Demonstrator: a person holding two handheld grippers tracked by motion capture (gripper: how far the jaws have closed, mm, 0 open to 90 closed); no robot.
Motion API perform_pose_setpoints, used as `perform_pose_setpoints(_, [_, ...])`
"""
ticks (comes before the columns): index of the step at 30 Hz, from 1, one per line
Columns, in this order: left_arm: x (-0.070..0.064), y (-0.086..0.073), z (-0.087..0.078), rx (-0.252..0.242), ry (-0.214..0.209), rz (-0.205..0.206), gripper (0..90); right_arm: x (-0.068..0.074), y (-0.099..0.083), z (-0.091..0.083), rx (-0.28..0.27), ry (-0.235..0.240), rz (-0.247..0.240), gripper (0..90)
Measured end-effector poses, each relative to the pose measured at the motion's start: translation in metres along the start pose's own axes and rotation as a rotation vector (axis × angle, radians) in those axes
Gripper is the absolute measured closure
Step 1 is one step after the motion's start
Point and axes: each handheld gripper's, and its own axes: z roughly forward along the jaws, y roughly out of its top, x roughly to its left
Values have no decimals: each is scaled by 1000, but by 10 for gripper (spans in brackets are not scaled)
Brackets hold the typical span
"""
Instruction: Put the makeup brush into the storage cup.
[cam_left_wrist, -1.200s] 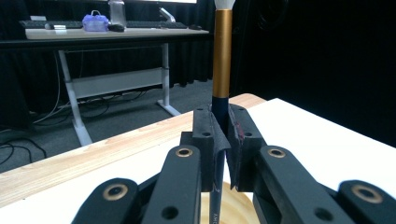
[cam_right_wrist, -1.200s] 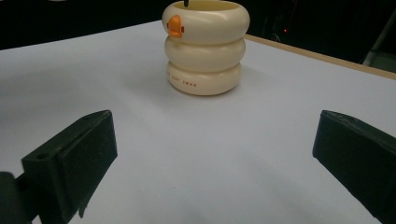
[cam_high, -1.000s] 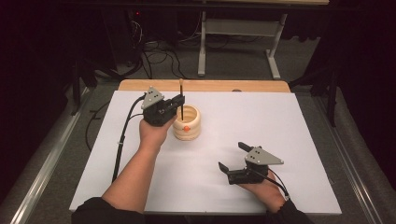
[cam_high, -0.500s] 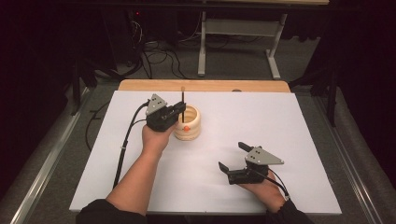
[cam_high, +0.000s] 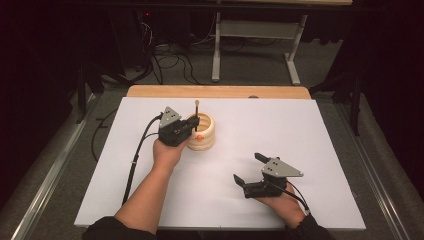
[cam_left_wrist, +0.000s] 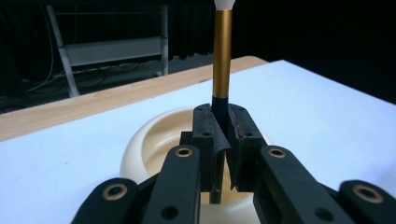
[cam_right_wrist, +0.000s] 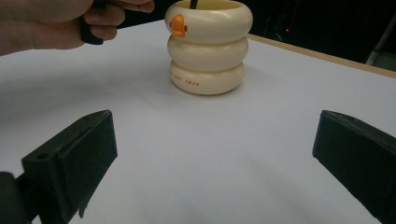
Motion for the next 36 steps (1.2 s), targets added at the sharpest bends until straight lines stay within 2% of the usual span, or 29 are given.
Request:
perform_pose_setpoints(7, [-2, -2, 2, 26, 1, 10, 828, 0, 0, 0, 3, 6, 0, 10])
perform_pose_setpoints(10, [-2, -1, 1, 15, -6, 5, 814, 0, 0, 0, 2, 5, -2, 10])
perform_pose_setpoints(12, [-2, 1, 0, 4, -9, 6, 721, 0, 0, 0, 2, 7, -1, 9])
perform_pose_setpoints(15, [-1, 2, 0, 20, -10, -10, 575, 0, -1, 1, 1, 2, -4, 9])
perform_pose_setpoints(19, [1, 2, -2, 32, -10, -19, 498, 0, -1, 1, 2, -1, -6, 9])
perform_pose_setpoints(24, [0, 4, -4, 21, -11, -17, 459, 1, -1, 2, 4, -4, -7, 10])
perform_pose_setpoints(29, [0, 6, -5, 34, -11, -12, 416, 1, -1, 2, 3, 0, -5, 9])
perform_pose_setpoints(36, [0, 10, -6, 29, -2, -12, 402, 1, -1, 2, 5, -1, -5, 10])
